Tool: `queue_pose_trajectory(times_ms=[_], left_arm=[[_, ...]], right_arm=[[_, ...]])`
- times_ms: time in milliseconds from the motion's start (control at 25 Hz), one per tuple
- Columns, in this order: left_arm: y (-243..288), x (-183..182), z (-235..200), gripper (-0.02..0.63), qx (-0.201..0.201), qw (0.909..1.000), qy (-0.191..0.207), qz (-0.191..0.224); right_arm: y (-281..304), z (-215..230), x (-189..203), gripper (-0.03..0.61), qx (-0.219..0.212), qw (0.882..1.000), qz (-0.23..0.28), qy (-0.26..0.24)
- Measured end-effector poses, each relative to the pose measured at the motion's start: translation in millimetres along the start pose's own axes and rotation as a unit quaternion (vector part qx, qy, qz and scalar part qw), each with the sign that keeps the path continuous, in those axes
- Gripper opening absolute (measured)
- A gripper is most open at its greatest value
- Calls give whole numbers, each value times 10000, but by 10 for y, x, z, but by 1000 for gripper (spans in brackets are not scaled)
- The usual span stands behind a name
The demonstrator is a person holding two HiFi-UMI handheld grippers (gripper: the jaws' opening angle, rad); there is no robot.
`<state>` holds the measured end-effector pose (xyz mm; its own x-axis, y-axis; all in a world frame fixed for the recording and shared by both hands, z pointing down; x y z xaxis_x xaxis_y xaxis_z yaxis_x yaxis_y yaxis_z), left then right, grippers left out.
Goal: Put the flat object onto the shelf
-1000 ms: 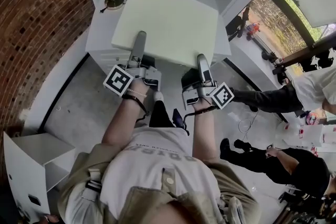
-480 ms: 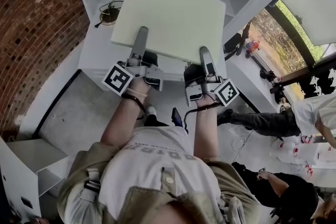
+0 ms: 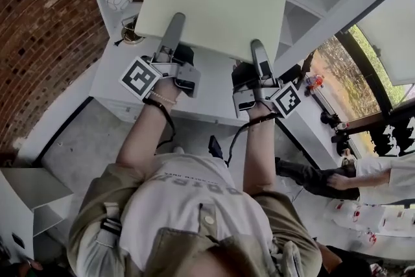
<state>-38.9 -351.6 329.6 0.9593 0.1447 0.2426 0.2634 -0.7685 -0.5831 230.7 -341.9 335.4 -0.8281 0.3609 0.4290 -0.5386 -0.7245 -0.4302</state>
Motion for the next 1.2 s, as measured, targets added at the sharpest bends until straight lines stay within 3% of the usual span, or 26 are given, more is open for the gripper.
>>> queue_pose_trajectory(times_ms=[200, 600, 960, 1200], left_arm=[[228, -14, -82, 321, 59, 9999, 62, 71], [757, -304, -435, 331, -222, 9996, 180, -14], [1123, -461, -777, 352, -514, 9971, 149, -549], [1290, -485, -901, 383, -399, 9944, 212, -960]], right_arm=[[252, 124, -183, 334, -154, 9998, -151, -42], [930, 468, -355, 331, -116, 9997, -139, 152], [1203, 684, -391, 331, 382, 9979, 284, 429], [1292, 744, -403, 330, 766, 9929, 643, 638]])
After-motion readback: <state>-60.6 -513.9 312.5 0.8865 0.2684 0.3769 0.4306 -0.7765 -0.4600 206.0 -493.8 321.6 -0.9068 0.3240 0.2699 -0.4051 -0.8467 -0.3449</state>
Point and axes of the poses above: the fingertips, and each gripper's own axes: y forward along the fingers, z to its right, x out of its underside, the point moved 8 cm from there along -y, backward along the fingers, and after that the axes turned 1 degree about x, right-handed, at the moved point
